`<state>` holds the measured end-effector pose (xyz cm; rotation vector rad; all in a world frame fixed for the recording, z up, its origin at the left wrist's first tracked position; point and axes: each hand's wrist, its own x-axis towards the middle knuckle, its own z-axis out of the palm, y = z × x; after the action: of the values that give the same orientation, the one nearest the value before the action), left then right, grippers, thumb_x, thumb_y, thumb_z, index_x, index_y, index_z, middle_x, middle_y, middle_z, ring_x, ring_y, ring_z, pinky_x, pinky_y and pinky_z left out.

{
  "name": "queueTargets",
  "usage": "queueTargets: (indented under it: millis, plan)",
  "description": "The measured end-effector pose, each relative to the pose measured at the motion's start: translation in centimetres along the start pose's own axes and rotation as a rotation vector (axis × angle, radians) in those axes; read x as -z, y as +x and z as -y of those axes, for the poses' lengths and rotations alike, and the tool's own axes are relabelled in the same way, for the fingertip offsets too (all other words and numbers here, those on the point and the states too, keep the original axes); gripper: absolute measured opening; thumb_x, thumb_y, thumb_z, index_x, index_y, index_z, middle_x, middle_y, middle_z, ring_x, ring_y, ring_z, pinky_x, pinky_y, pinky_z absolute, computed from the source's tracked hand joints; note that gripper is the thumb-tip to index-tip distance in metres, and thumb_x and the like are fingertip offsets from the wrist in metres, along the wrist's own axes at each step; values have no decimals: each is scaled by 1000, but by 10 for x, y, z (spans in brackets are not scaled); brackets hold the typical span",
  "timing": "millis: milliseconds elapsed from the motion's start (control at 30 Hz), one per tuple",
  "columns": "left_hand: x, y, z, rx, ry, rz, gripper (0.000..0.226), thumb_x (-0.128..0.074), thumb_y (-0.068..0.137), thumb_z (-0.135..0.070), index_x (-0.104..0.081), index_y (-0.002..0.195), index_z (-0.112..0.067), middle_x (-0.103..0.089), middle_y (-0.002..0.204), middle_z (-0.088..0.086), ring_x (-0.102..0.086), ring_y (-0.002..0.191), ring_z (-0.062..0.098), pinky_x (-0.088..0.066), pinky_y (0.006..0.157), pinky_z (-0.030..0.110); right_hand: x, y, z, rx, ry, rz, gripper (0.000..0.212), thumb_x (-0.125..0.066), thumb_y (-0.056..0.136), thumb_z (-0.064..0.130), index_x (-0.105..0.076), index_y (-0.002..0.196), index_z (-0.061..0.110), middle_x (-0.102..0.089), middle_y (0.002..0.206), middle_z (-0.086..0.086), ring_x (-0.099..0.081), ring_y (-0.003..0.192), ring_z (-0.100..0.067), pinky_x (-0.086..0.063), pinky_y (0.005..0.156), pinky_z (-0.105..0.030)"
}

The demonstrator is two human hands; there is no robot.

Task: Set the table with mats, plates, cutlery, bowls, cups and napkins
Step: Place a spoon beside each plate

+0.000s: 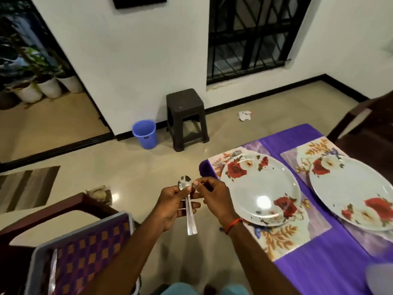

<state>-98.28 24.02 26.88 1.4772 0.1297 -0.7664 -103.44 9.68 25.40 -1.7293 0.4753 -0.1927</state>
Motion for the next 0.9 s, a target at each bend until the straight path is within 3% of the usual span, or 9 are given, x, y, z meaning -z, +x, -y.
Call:
queueTargets:
  millis: [167, 267, 367, 433, 600, 667, 733, 900]
  plan:
    - [-27, 18, -8, 11, 125, 166, 30, -65, 99, -28, -72, 111, -1, -77, 101, 20, -76, 82, 37, -63, 80, 47, 16, 0, 0, -73, 32, -121, 12, -71, 93, 30, -73, 105, 27, -71, 95, 19, -72, 85, -3, -60, 77, -22]
    - [-37, 30, -10, 34, 193, 264, 27, -65, 99, -23, -71, 112, 0, -78, 100, 19, -76, 85, 39, -63, 78, 46, 29, -1, 3, -110, 67, -205, 16, -74, 91, 26, -73, 107, 22, -74, 102, 5, -73, 86, -6, -60, 74, -22]
    - [-47, 39, -13, 46, 258, 351, 22, -63, 100, -15, -70, 113, 1, -78, 100, 18, -76, 88, 39, -63, 79, 47, 40, -1, 2, -158, 46, -293, 23, -76, 88, 33, -72, 109, 26, -76, 98, 2, -74, 85, -14, -63, 76, -33]
    - [-54, 46, -19, 44, 301, 409, 20, -63, 100, -14, -70, 113, 0, -78, 100, 18, -76, 89, 40, -62, 83, 52, 47, -1, 2, -200, 52, -357, 23, -77, 88, 29, -73, 110, 24, -76, 92, 0, -74, 79, -16, -63, 74, -33]
    - [-71, 60, -17, 45, 374, 514, 16, -68, 97, -14, -72, 109, -4, -78, 98, 19, -76, 89, 42, -61, 85, 56, 51, -21, 2, -255, 288, -524, 14, -68, 96, 17, -76, 105, 10, -78, 91, -3, -75, 82, -17, -60, 69, -28]
    - [-77, 64, -12, 45, 412, 541, 14, -68, 98, -14, -73, 106, -4, -78, 94, 17, -76, 86, 39, -62, 79, 51, 54, -32, -2, -308, 457, -588, 15, -65, 98, 16, -73, 101, 3, -76, 84, -7, -73, 74, -22, -59, 63, -29]
    - [-85, 64, -7, 66, 415, 552, 14, -65, 100, -13, -72, 106, -3, -79, 92, 14, -77, 82, 35, -63, 71, 45, 62, -45, -9, -358, 543, -682, 18, -64, 98, 19, -72, 100, 2, -70, 81, -8, -66, 70, -21, -56, 60, -28]
    - [-104, 68, 4, 170, 379, 579, 19, -61, 103, -20, -68, 109, -4, -75, 89, 13, -76, 81, 37, -64, 72, 51, 94, -72, -29, -400, 623, -895, 21, -58, 102, 21, -67, 107, 3, -69, 87, -12, -64, 67, -20, -57, 58, -31]
